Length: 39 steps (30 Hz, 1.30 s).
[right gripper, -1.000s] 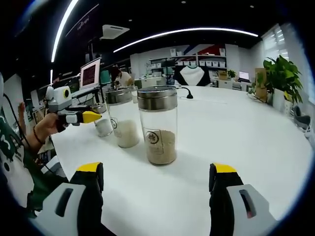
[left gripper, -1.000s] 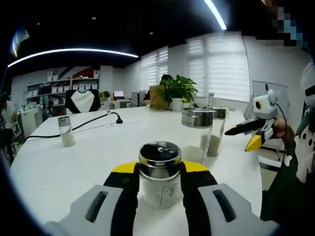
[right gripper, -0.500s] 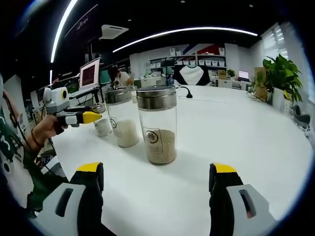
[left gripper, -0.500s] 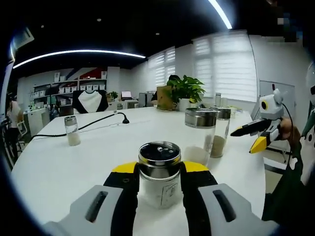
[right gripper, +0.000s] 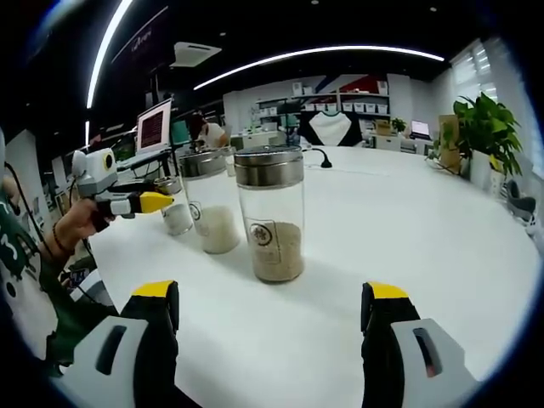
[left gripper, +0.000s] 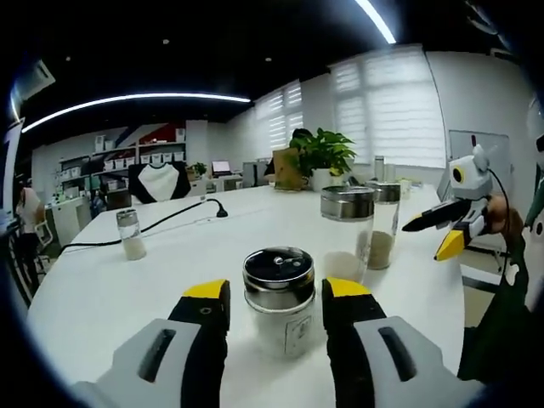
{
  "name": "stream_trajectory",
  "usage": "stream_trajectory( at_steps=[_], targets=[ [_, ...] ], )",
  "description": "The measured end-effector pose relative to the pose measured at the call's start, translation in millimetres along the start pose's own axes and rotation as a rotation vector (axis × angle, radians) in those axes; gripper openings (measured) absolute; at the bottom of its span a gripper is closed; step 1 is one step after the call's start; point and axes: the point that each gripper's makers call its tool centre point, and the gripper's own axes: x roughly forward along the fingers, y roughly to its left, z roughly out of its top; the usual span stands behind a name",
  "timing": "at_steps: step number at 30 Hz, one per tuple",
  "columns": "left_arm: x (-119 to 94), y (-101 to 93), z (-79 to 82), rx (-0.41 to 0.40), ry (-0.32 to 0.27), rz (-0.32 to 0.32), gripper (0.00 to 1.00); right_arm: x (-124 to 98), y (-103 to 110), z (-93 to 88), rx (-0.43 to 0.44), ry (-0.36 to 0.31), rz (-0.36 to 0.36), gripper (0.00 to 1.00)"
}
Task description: Rotate the seasoning bottle until the label or dispensing opening points toward the visible target arrow and the bottle remains upright within the marked orientation range
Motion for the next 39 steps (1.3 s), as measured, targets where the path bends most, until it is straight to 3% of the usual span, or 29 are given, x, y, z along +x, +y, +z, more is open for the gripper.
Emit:
stream_trajectory(
  at_steps=[5, 7, 8, 16, 20, 30, 39],
  targets=[
    [-17, 0.8, 0.9, -0.014, -0.014, 0.024, 0.45, 0, 0, 0.1, 0.001, 0.000, -0.001, 0.90],
    [-26, -1.0, -4.7, -0.094, 0.017, 0.033, 0.46, 0, 0, 0.1, 0.000, 0.000, 0.000, 0.90],
    [-29, -0.8, -3.0, -0.106, 0.004, 0.038, 0.45, 0, 0, -0.1, -0.002, 0.001, 0.000, 0.90],
    [-55, 7.8, -1.1, -0.125, -0.029, 0.122, 0.45, 1, 1, -0.9, 0.000, 0.001, 0.001, 0.90],
    [-63, 11.7, -1.0, -0.098, -0.025, 0.170, 0.46, 1, 1, -0.4, -0.005, 0.002, 0.001, 0.90],
    [-67, 29.3, 12.1, -0.065, -0.055, 0.235, 0.46, 0, 0, 0.2, -0.003, 0.000, -0.005, 0.90],
    [-59, 61.8, 27.4, -0.011, -0.079, 0.306, 0.46, -3, -3, 2.7, -0.004, -0.007, -0.018, 0.90]
  ],
)
